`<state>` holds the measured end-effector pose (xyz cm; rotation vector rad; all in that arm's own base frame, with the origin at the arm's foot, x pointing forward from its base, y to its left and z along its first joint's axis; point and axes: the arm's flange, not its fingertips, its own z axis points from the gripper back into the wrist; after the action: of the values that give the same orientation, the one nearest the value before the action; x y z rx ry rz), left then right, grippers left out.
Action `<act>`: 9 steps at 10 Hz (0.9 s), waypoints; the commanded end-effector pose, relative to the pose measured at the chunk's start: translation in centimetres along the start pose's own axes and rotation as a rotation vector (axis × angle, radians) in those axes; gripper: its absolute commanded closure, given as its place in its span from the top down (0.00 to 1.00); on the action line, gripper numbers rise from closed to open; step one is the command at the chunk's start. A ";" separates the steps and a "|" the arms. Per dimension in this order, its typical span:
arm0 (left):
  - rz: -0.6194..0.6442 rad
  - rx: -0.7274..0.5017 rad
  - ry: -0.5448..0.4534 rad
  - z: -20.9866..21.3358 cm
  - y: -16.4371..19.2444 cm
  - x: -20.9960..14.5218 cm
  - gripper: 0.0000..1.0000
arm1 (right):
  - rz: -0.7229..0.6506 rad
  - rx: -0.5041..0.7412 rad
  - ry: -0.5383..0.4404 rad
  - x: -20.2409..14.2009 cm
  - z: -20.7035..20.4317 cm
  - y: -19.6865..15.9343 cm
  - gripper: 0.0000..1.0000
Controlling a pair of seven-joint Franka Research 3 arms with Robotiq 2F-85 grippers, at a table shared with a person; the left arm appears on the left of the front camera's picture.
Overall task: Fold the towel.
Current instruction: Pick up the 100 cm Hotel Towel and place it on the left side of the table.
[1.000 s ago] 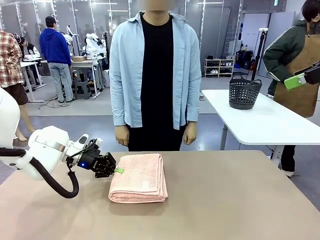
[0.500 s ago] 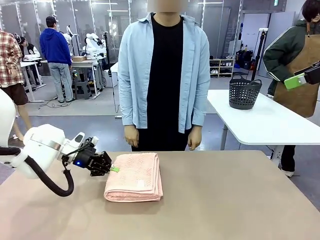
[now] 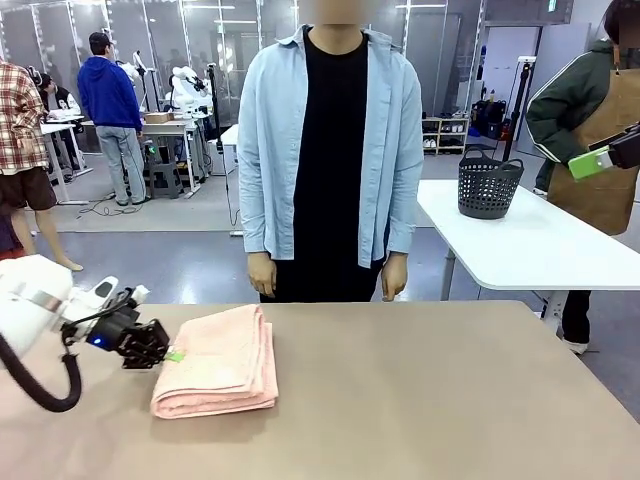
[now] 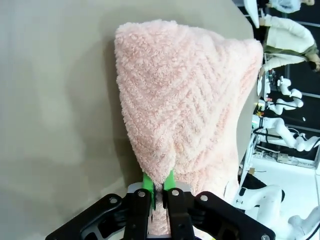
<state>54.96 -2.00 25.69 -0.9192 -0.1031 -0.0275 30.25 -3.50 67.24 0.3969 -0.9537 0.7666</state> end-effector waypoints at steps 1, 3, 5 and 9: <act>-0.019 0.019 0.007 3.4 2.0 -2.5 0.09 | -0.001 -0.005 0.003 0.0 0.0 0.1 1.00; -0.020 0.005 -0.069 7.7 4.2 -4.3 0.09 | -0.001 -0.005 0.003 0.0 0.0 0.1 1.00; -0.040 0.028 -0.070 10.6 5.5 -5.3 0.09 | -0.001 -0.005 0.003 0.0 0.0 0.1 1.00; -0.092 0.079 -0.101 15.2 8.0 -4.1 0.09 | -0.001 -0.005 0.003 0.0 0.0 0.1 1.00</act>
<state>49.55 13.79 27.82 -0.8397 -0.2272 -0.0210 30.25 -3.50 67.25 0.3974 -0.9539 0.7669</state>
